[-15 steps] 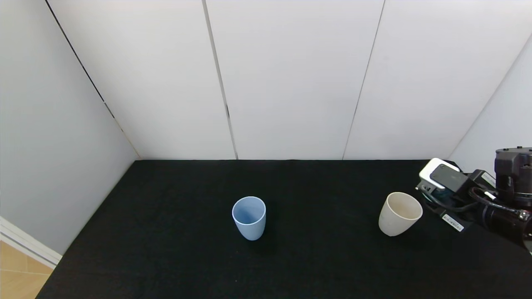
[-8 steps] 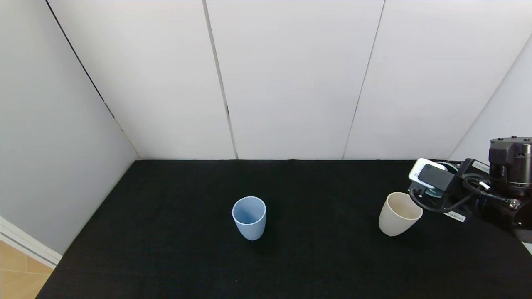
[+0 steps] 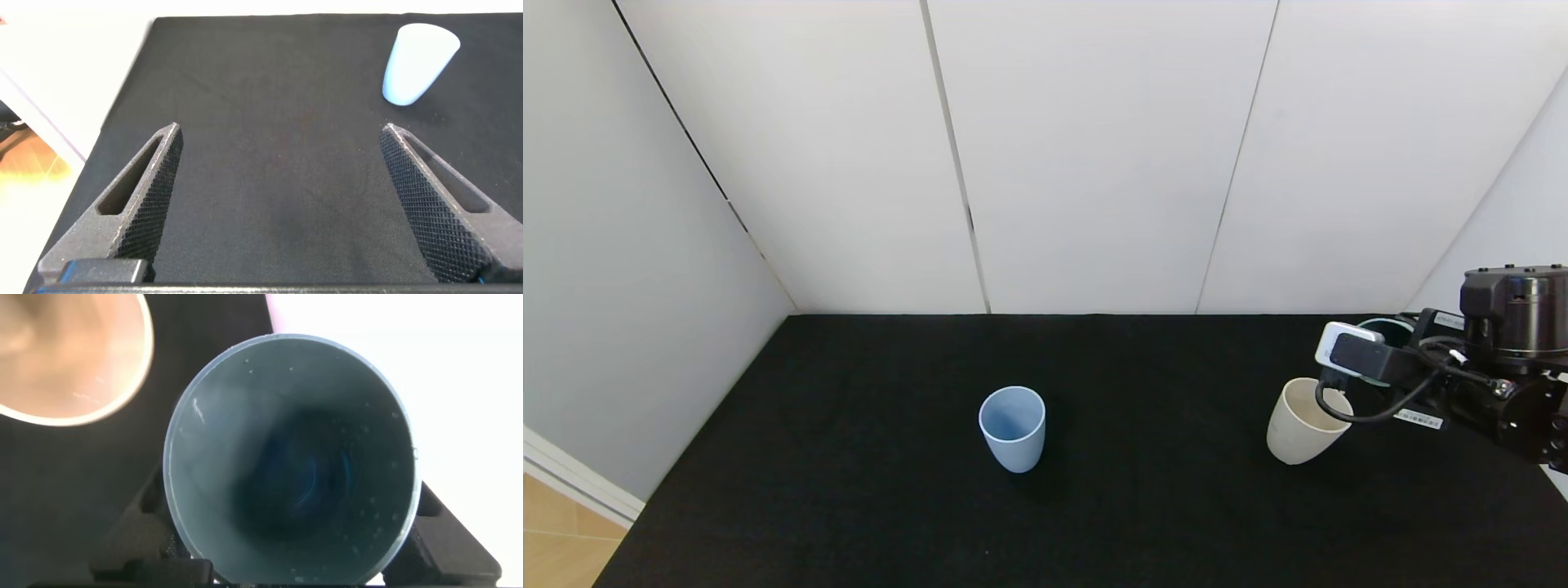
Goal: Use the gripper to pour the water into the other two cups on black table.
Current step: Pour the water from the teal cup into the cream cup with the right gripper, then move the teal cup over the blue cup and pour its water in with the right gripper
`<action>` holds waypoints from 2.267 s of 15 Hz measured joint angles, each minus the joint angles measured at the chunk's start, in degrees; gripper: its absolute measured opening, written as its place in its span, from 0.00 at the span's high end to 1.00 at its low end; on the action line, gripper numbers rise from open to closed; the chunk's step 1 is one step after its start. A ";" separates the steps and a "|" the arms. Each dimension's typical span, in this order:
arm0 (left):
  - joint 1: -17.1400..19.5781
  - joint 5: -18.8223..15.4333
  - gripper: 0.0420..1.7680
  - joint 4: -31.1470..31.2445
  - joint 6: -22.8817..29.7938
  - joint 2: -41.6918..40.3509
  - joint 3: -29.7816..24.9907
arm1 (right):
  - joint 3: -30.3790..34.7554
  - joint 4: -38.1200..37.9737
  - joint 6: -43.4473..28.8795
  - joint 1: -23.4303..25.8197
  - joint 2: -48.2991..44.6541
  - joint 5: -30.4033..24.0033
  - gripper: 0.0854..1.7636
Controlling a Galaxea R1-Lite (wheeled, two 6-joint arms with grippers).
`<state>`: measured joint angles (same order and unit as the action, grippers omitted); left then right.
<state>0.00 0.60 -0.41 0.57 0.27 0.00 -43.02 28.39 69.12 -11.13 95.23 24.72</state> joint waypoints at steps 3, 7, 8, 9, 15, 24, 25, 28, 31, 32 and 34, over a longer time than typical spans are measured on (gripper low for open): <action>0.00 0.04 0.03 0.00 0.02 0.00 0.00 | -0.96 -0.01 2.86 0.13 0.90 0.46 0.33; 0.00 0.02 0.03 0.00 0.02 0.00 0.00 | -1.60 0.07 6.67 0.09 1.71 2.39 0.33; 0.00 0.02 0.03 0.00 0.02 0.00 0.00 | -1.84 0.05 7.91 0.06 1.77 2.45 0.33; 0.00 0.02 0.03 0.00 0.02 0.00 0.00 | -2.07 0.05 8.74 0.13 1.77 2.51 0.33; 0.00 0.00 0.03 0.00 0.02 0.00 0.00 | -2.84 0.13 12.47 0.17 1.66 4.60 0.33; 0.00 0.02 0.03 0.00 0.02 0.00 0.00 | -3.36 0.11 16.30 0.17 0.93 4.57 0.33; 0.00 0.02 0.03 0.00 0.02 0.00 0.00 | -3.36 0.13 16.58 0.17 0.74 4.57 0.33; 0.00 0.02 0.03 0.00 0.02 0.00 0.00 | -3.39 0.18 16.15 0.16 0.44 4.33 0.33; 0.00 0.02 0.03 0.00 0.02 0.00 0.00 | -2.93 -0.23 13.20 -0.13 0.13 3.89 0.33; 0.00 0.02 0.03 0.00 0.02 0.00 0.00 | -2.68 -0.59 10.46 -0.33 0.00 3.74 0.33; 0.00 0.02 0.03 0.00 0.00 0.00 0.00 | -1.90 -0.74 3.71 -0.77 -0.09 3.56 0.33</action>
<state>0.00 0.62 -0.41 0.57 0.27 0.00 -44.92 27.65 72.83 -11.90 95.15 28.28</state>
